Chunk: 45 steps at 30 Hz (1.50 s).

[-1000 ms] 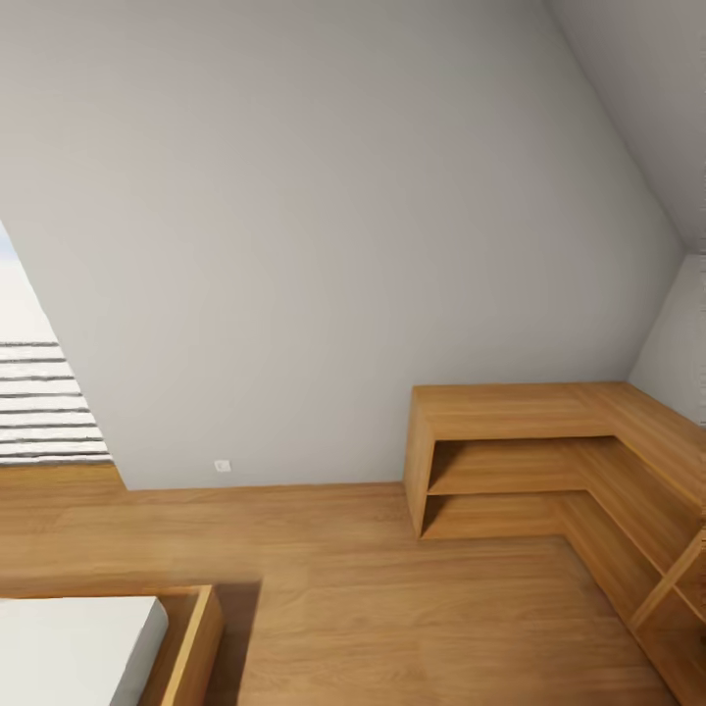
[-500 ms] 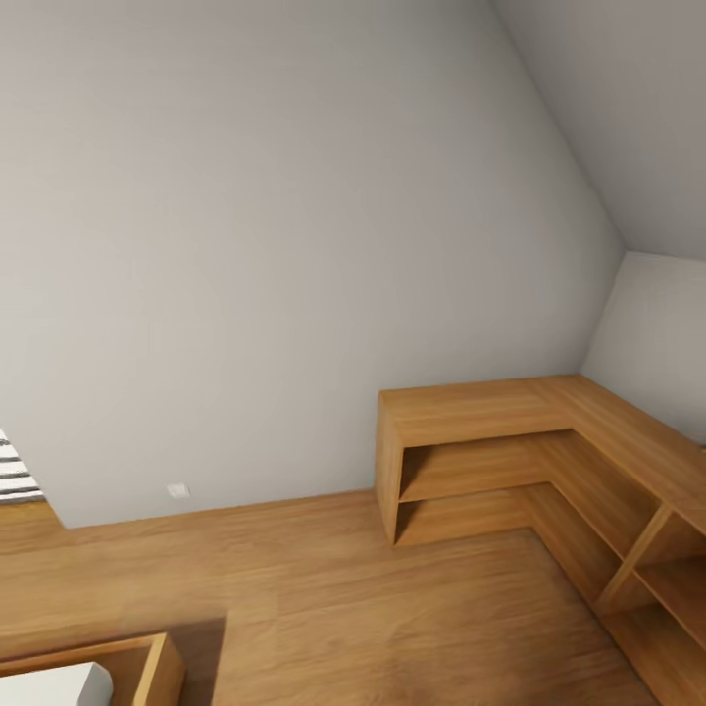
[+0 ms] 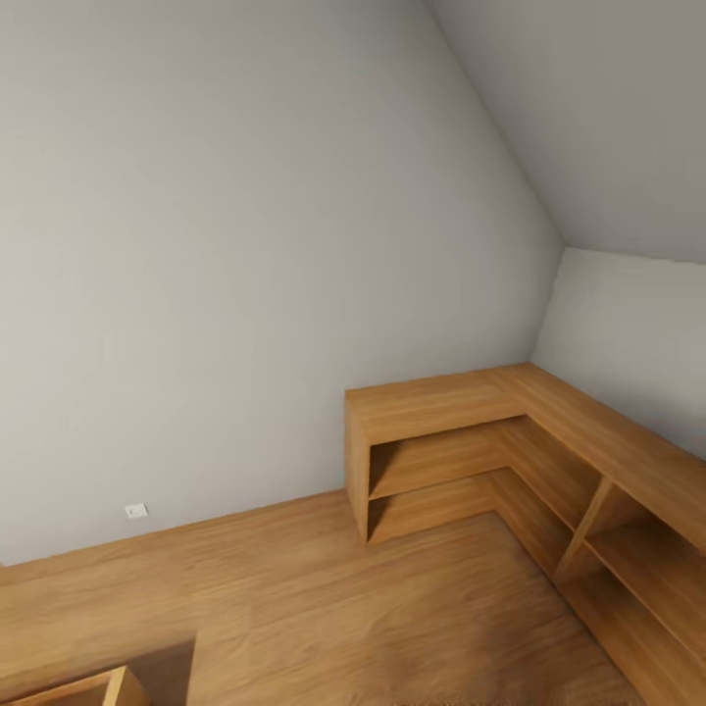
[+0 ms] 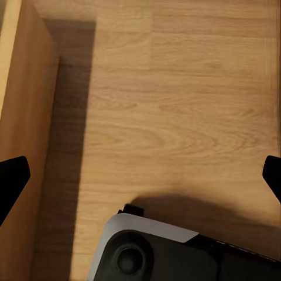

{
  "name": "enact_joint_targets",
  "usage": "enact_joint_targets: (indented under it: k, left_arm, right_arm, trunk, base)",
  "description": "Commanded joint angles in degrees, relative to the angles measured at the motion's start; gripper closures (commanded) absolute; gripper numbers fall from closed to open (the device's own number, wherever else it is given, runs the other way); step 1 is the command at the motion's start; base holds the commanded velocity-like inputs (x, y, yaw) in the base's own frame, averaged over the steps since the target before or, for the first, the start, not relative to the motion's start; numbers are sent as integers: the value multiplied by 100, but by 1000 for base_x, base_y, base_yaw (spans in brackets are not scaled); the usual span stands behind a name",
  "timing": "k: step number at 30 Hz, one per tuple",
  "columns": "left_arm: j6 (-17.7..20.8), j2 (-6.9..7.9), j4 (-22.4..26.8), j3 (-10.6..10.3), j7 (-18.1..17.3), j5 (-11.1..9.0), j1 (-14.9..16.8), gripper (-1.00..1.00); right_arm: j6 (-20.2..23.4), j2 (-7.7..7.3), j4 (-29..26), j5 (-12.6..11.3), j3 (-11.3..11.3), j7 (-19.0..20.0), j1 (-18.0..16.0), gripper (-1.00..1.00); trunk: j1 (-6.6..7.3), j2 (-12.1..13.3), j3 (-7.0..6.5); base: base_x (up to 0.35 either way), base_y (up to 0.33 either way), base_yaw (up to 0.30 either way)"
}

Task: In the bedroom, organize the workspace by keeping the computer under the desk, ensuring the monitor is on the desk, placing the keyboard on the desk next to the monitor, placing the mouse on the desk next to the keyboard, moving the folder from the swivel chair onto the desk next to the mouse, stacking the notebook on top of the folder with the pen on top of the notebook, and positioning the swivel chair next to the desk.

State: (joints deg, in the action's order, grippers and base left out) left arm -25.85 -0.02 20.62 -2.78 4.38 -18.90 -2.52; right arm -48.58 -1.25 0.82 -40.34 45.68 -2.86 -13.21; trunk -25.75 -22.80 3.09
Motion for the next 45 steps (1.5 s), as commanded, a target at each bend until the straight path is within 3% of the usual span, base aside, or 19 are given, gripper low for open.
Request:
enact_joint_targets:
  k: [1, 33, 45]
  left_arm:
    - [-8, 2, 13, -30, 46, -6, -3, -100]
    - [-8, -6, 12, -29, 46, -7, -3, -100]
    - [-8, 1, 12, -29, 46, -6, -3, -100]
  right_arm:
    - [3, 2, 8, -8, 47, -30, -6, -100]
    - [200, 13, 6, -9, 44, -30, -6, -100]
    - [192, 19, 6, -2, 54, -30, -6, -100]
  trunk:
    - [-4, -12, 13]
    - [-4, -12, 166]
    - [-4, -12, 207]
  base:
    - [1, 0, -261]
    - [0, 0, -241]
    - [45, 37, -91]
